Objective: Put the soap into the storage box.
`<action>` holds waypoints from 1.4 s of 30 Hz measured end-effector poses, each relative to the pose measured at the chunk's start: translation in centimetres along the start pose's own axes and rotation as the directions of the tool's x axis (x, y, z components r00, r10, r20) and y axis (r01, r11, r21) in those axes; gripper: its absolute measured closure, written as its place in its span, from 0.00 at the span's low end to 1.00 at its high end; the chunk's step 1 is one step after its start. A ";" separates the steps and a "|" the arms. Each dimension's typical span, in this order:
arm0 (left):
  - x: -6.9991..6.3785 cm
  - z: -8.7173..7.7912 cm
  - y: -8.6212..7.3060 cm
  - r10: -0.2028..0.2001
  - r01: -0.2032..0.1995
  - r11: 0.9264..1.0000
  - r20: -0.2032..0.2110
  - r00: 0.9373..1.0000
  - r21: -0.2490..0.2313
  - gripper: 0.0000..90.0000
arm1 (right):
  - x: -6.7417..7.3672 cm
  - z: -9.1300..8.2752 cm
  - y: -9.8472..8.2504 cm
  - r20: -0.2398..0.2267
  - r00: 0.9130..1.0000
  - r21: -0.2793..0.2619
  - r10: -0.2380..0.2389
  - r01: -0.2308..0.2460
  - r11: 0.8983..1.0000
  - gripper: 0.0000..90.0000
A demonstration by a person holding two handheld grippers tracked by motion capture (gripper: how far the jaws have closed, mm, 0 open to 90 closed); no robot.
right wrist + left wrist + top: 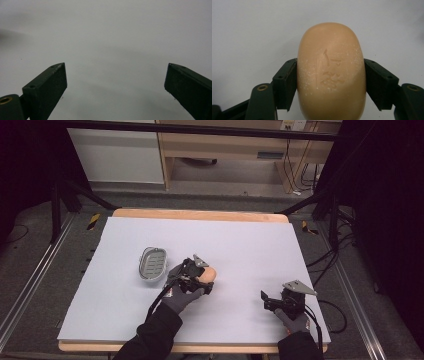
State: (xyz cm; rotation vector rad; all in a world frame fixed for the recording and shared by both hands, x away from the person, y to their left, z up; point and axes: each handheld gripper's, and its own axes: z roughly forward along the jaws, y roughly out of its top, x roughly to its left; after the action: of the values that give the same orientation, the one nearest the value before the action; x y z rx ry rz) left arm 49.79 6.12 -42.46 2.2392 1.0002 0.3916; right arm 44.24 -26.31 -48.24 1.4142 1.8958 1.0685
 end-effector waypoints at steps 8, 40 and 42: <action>1.3 -2.0 -0.3 -0.035 0.034 0.999 -0.015 0.999 -0.037 0.35 | 0.0 0.0 0.0 0.002 1.000 0.000 -0.001 0.001 1.000 0.05; 6.2 -6.4 -2.2 -0.128 0.120 0.988 -0.075 0.989 -0.099 0.35 | 0.1 0.0 0.0 0.004 1.000 0.004 0.000 0.000 1.000 0.05; 6.4 -6.5 -2.3 -0.133 0.124 0.987 -0.083 0.988 -0.098 0.35 | 0.1 0.0 0.0 0.003 1.000 0.004 0.000 0.000 1.000 0.05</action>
State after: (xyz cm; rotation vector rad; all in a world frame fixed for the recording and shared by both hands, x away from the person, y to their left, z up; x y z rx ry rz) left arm 49.55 14.92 -39.07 2.0771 1.1427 0.4744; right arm 44.21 -26.25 -48.25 1.4169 1.8966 1.0621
